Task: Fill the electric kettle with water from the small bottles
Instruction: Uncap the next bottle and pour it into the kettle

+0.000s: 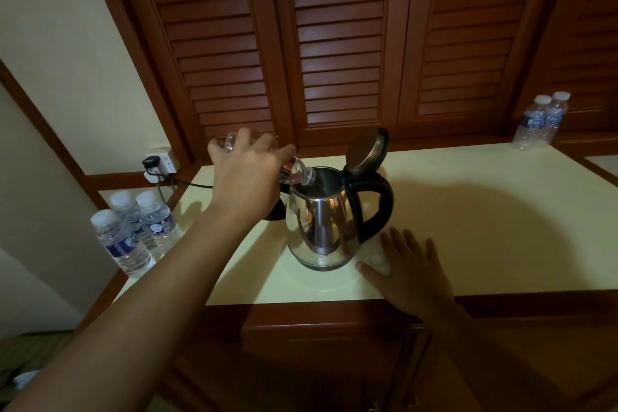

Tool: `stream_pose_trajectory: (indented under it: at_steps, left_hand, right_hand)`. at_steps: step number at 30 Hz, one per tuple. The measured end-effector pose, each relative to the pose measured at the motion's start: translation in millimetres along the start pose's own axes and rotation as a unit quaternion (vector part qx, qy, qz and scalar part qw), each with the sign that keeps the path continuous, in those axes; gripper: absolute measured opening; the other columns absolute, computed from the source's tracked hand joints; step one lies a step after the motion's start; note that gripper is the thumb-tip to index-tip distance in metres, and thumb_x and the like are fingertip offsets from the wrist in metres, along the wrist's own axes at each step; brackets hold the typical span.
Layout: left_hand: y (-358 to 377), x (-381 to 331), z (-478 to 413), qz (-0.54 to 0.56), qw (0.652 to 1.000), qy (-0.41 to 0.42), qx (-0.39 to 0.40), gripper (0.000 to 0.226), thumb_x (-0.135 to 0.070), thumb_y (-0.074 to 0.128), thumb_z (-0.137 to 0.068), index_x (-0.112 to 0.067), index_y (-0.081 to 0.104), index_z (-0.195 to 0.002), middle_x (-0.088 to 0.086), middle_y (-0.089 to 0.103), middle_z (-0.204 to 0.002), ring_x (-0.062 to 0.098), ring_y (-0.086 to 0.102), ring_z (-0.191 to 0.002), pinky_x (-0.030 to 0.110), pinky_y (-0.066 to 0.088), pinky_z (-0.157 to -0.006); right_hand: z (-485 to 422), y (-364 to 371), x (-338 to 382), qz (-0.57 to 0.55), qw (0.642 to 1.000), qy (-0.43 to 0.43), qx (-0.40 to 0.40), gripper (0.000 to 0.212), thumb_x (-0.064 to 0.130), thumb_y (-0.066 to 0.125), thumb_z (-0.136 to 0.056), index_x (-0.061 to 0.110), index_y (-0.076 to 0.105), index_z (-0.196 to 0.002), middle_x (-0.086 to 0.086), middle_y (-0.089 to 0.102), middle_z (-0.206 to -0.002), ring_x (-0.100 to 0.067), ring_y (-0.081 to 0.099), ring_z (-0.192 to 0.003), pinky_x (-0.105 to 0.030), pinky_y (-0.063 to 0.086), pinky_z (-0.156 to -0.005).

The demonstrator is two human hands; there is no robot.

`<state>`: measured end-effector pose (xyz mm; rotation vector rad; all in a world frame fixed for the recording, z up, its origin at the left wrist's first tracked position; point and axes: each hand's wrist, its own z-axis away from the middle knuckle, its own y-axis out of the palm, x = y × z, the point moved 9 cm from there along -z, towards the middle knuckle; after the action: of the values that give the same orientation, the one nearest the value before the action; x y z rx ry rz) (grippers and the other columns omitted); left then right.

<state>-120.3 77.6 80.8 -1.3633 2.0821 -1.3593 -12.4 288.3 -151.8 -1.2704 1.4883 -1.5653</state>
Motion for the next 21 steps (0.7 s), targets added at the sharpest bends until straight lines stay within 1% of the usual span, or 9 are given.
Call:
stream_pose_trajectory:
  at_steps: [2,5,8,13,17,19,21]
  left_hand:
    - [-1,-2,-1,-0.004,1.000,0.006,-0.004,0.064,-0.012,0.077,-0.082,-0.037,0.061,-0.139,0.001,0.063,-0.138,0.037,0.043,-0.137,0.072,0.035,-0.104]
    - [0,-4,-1,-0.012,1.000,0.014,-0.005,0.065,-0.010,0.081,-0.077,-0.035,0.065,-0.135,0.003,0.067,-0.133,0.042,0.041,-0.144,0.077,0.031,-0.106]
    - [0,-11,-2,-0.021,0.999,0.031,-0.009,0.062,-0.011,0.084,-0.075,-0.032,0.069,-0.132,0.005,0.069,-0.128,0.044,0.041,-0.145,0.081,0.029,-0.107]
    - [-2,-19,-3,-0.022,0.998,0.052,-0.020,0.057,-0.015,0.082,-0.078,-0.030,0.070,-0.131,0.006,0.069,-0.131,0.044,0.040,-0.148,0.083,0.024,-0.109]
    - [-3,-20,-3,-0.024,0.998,0.062,-0.018,0.060,-0.016,0.083,-0.078,-0.030,0.068,-0.134,0.007,0.067,-0.134,0.043,0.037,-0.150,0.083,0.021,-0.110]
    - [-4,-21,-2,-0.025,0.997,0.067,-0.021,0.059,-0.017,0.084,-0.079,-0.030,0.068,-0.134,0.007,0.067,-0.135,0.043,0.037,-0.150,0.084,0.020,-0.111]
    - [-5,-21,-2,-0.028,0.997,0.067,-0.022,0.058,-0.017,0.083,-0.080,-0.030,0.068,-0.134,0.008,0.066,-0.136,0.043,0.037,-0.150,0.085,0.019,-0.111]
  right_hand:
    - [0,0,0,0.000,1.000,0.001,-0.004,0.099,0.087,0.015,-0.085,0.023,0.013,-0.161,-0.002,0.011,-0.171,-0.026,0.005,-0.157,-0.058,0.002,-0.124]
    - [0,0,0,0.002,1.000,0.003,-0.005,0.098,0.087,0.016,-0.086,0.023,0.014,-0.161,-0.002,0.011,-0.171,-0.026,0.005,-0.157,-0.058,0.003,-0.124]
    - [0,-1,0,0.004,1.000,0.002,-0.009,0.098,0.087,0.016,-0.085,0.024,0.015,-0.160,-0.002,0.013,-0.170,-0.026,0.007,-0.157,-0.058,0.004,-0.124]
    - [-1,-1,-1,0.000,1.000,0.005,-0.009,0.097,0.087,0.016,-0.086,0.025,0.016,-0.160,-0.002,0.013,-0.170,-0.026,0.007,-0.157,-0.058,0.003,-0.124]
    - [0,-2,-1,-0.010,1.000,0.005,-0.012,0.096,0.086,0.017,-0.086,0.025,0.016,-0.160,-0.002,0.014,-0.170,-0.025,0.006,-0.157,-0.057,0.003,-0.125]
    - [1,-3,-1,-0.011,1.000,0.010,-0.016,0.095,0.085,0.020,-0.087,0.024,0.021,-0.159,-0.002,0.019,-0.169,-0.025,0.010,-0.157,-0.057,0.004,-0.125]
    - [3,-8,-1,-0.003,0.999,0.020,-0.037,0.089,0.082,0.026,-0.087,0.024,0.033,-0.154,-0.001,0.031,-0.164,-0.024,0.021,-0.154,-0.057,0.009,-0.124]
